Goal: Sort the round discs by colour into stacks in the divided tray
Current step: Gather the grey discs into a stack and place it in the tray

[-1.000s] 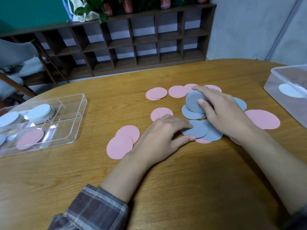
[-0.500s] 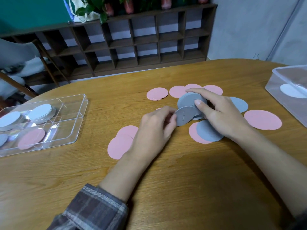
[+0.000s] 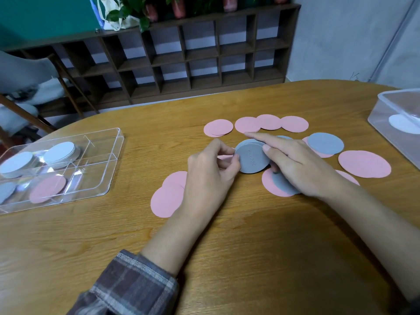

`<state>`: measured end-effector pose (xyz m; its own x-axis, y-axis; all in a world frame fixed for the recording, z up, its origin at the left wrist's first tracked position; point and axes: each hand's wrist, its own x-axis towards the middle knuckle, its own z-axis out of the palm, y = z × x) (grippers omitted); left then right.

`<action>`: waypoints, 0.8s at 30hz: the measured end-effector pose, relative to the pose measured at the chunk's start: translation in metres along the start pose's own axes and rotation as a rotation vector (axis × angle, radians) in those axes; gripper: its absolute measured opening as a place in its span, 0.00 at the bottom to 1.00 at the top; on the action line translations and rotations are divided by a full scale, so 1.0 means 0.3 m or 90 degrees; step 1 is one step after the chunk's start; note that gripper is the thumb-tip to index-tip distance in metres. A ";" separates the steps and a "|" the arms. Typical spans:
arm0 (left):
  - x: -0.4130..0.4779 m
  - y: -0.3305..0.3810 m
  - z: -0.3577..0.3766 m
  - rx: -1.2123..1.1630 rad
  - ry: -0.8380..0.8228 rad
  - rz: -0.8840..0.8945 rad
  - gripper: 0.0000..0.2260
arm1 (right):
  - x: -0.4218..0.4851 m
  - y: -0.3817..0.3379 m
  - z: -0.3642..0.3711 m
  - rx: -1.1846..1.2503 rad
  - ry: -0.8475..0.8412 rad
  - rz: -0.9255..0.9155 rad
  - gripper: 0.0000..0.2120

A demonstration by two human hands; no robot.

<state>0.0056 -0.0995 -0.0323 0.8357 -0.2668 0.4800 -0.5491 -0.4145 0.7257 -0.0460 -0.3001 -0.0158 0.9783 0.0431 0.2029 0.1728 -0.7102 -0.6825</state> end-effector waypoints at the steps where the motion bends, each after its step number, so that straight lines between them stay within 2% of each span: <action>1: 0.000 -0.001 0.001 -0.001 0.000 -0.005 0.04 | -0.002 -0.004 0.002 -0.003 -0.005 0.000 0.20; 5: 0.001 -0.006 0.003 -0.009 -0.001 -0.018 0.04 | -0.003 -0.006 0.017 -0.074 0.001 -0.021 0.25; 10: 0.004 -0.016 0.001 0.014 -0.010 0.023 0.05 | 0.005 -0.004 0.036 -0.106 -0.019 -0.025 0.28; 16: -0.003 -0.019 0.010 0.033 -0.014 0.073 0.06 | -0.005 0.010 0.007 -0.080 0.026 -0.051 0.14; 21: -0.004 0.008 0.031 0.048 -0.014 0.104 0.09 | -0.011 0.055 -0.031 -0.020 0.080 -0.009 0.14; 24: -0.020 0.034 0.071 0.034 -0.102 0.114 0.10 | -0.029 0.076 -0.064 0.025 0.101 0.011 0.12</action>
<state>-0.0048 -0.1207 -0.0383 0.7174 -0.4726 0.5118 -0.6913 -0.3922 0.6069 -0.0528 -0.3303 -0.0195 0.9514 -0.0820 0.2968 0.1639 -0.6811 -0.7136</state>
